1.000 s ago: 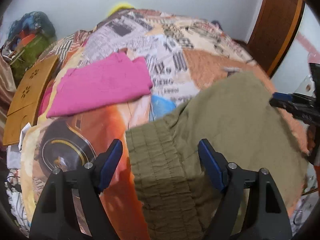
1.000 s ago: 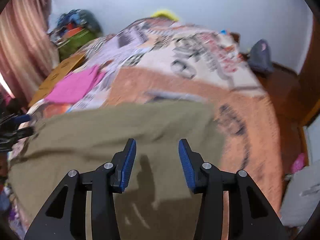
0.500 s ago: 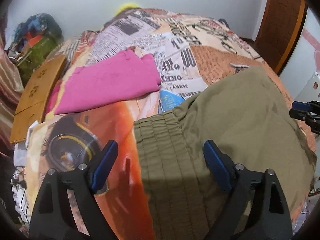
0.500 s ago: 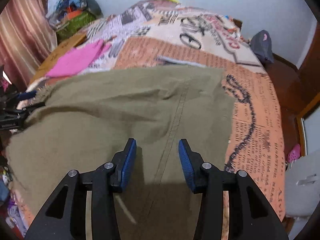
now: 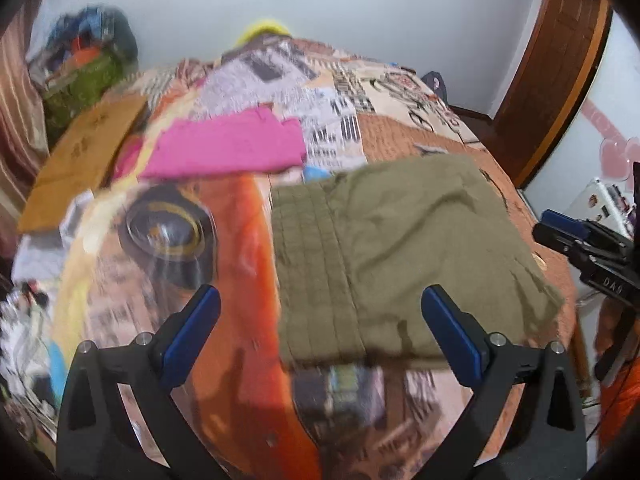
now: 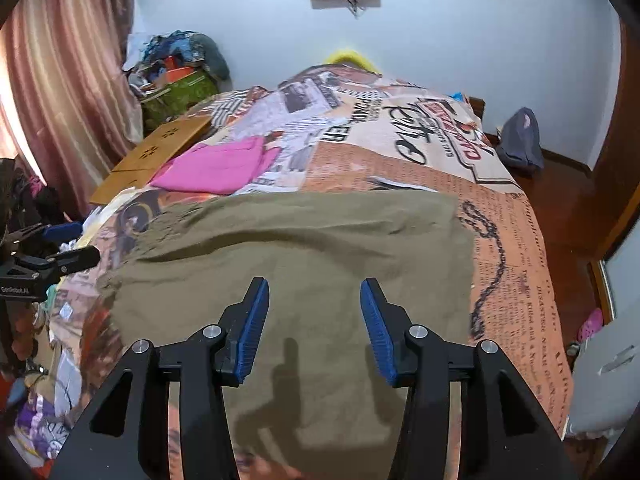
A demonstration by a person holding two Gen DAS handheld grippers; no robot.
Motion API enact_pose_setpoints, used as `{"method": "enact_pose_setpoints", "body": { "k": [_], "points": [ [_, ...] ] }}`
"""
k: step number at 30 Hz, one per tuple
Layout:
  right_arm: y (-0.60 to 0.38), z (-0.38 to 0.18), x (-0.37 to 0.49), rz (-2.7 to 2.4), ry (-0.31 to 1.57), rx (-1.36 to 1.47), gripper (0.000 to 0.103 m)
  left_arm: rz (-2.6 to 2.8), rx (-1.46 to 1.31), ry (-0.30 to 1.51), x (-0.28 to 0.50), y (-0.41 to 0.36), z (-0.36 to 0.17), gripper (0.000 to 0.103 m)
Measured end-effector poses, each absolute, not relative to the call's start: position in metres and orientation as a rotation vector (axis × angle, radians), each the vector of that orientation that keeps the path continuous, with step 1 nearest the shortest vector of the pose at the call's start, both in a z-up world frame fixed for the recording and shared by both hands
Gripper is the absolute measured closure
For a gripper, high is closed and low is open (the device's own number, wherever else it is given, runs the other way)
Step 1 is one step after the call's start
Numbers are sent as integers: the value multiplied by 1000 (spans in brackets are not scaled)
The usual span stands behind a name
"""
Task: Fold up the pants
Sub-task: 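Grasp the waistband edge with the left tool and lift it up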
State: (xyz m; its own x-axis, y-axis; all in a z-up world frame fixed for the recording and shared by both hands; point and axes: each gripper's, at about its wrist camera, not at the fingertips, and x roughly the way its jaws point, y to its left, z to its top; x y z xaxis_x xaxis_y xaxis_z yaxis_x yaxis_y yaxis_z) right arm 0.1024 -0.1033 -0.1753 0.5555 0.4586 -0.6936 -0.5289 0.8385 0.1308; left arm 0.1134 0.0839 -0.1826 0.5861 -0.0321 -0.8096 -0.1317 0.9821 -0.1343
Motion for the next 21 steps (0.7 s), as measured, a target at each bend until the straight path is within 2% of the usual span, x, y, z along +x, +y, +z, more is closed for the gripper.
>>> {"method": "enact_pose_setpoints", "body": {
  "k": [13, 21],
  "points": [
    [-62, -225, 86, 631, 878, -172, 56, -9, -540, 1086, 88, 93, -239, 1],
    [-64, -230, 84, 643, 877, -157, 52, -87, -540, 1059, 100, 72, -240, 1]
  ]
}}
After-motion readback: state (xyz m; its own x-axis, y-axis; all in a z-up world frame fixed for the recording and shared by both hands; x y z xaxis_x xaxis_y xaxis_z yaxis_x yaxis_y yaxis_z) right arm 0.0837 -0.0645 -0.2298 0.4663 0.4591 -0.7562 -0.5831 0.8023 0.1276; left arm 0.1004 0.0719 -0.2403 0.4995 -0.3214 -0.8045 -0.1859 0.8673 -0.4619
